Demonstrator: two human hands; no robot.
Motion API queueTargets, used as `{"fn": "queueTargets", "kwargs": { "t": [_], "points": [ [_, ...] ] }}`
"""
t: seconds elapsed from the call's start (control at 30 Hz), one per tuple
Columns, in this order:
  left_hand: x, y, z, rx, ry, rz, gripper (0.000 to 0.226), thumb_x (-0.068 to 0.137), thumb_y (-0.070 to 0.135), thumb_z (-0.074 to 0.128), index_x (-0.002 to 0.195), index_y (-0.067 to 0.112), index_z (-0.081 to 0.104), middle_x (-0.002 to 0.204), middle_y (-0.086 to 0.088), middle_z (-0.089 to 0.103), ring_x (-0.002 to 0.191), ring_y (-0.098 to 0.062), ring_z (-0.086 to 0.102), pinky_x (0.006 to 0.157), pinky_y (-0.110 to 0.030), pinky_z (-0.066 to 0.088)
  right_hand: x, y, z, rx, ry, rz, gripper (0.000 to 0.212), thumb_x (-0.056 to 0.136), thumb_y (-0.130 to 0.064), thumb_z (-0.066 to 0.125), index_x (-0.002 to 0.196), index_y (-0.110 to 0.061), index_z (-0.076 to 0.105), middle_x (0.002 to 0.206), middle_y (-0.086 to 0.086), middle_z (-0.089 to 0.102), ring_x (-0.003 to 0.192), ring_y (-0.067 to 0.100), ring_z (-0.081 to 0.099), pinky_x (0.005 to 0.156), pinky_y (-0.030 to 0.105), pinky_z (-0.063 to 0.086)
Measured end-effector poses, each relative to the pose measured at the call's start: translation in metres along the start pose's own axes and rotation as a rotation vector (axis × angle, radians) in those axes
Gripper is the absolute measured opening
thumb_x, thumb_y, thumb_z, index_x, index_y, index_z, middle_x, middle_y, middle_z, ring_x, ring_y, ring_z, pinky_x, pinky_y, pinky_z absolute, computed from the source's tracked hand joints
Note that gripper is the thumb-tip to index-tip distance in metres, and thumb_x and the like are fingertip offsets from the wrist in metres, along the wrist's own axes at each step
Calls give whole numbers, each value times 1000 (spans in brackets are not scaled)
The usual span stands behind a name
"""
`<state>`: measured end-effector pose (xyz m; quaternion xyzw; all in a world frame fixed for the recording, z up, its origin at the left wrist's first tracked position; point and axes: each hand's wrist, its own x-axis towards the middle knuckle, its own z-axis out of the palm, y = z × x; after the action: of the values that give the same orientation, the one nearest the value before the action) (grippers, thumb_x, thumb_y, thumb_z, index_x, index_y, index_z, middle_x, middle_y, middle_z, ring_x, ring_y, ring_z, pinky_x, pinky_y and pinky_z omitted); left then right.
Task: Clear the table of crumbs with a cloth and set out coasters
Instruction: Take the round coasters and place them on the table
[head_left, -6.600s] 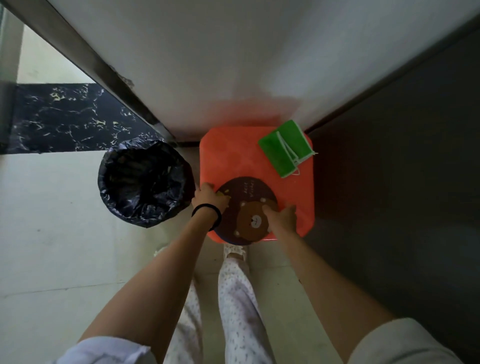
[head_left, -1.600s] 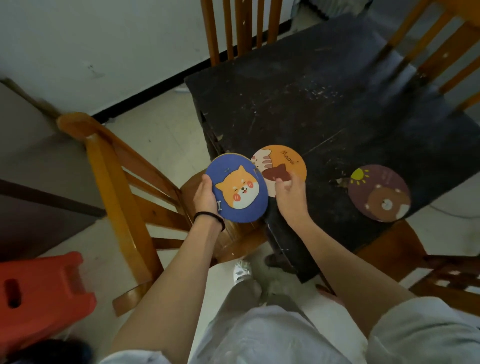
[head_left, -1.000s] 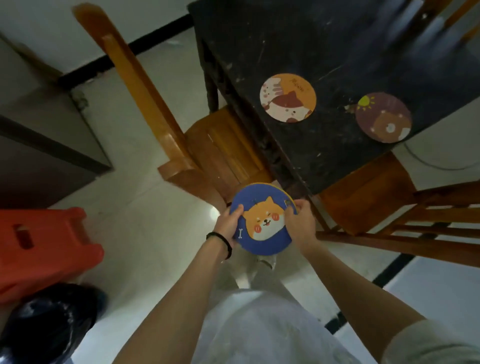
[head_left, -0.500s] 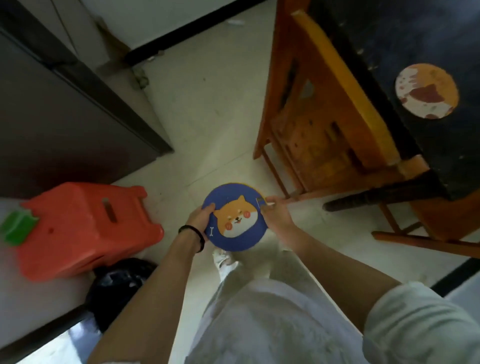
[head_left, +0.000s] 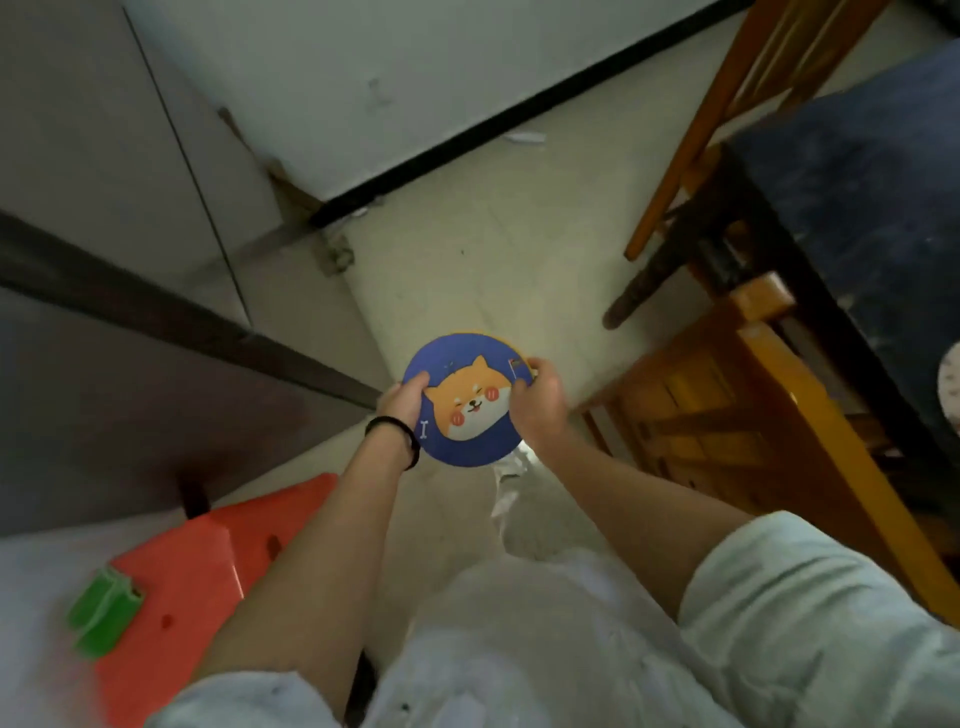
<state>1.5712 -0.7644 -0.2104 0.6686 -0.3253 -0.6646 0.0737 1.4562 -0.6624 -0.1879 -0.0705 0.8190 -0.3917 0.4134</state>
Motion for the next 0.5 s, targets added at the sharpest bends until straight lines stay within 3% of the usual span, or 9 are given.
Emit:
{"fn": "queueTargets", "kwargs": {
  "t": [0.1, 0.2, 0.3, 0.5],
  "points": [
    [22, 59, 5, -28, 21, 29, 35, 91, 34, 54, 118, 11, 57, 107, -11, 66, 96, -31, 64, 93, -51, 49, 34, -60, 5, -21, -10, -36, 34, 94, -15, 38, 127, -15, 45, 123, 5, 54, 102, 24, 55, 83, 33, 45],
    [34, 129, 23, -29, 9, 70, 28, 90, 34, 56, 111, 16, 59, 97, -7, 68, 89, -30, 65, 89, -48, 52, 75, -121, 2, -22, 5, -63, 44, 95, -11, 36, 139, -16, 34, 138, 7, 42, 119, 25, 48, 90, 29, 38],
    [53, 177, 49, -16, -79, 96, 25, 92, 34, 54, 108, 16, 61, 93, -7, 70, 81, -26, 66, 81, -44, 53, 104, -158, -4, -31, 50, -58, 47, 96, -10, 37, 142, -17, 29, 139, 9, 36, 118, 26, 47, 85, 26, 35],
    [111, 295, 157, 162, -391, 105, 40, 95, 34, 49, 124, 8, 57, 115, -16, 65, 100, -33, 63, 91, -49, 49, 204, -221, -50, 121, 317, 39, 48, 96, -11, 36, 143, -17, 28, 138, 11, 35, 119, 26, 46, 95, 32, 37]
  ]
}}
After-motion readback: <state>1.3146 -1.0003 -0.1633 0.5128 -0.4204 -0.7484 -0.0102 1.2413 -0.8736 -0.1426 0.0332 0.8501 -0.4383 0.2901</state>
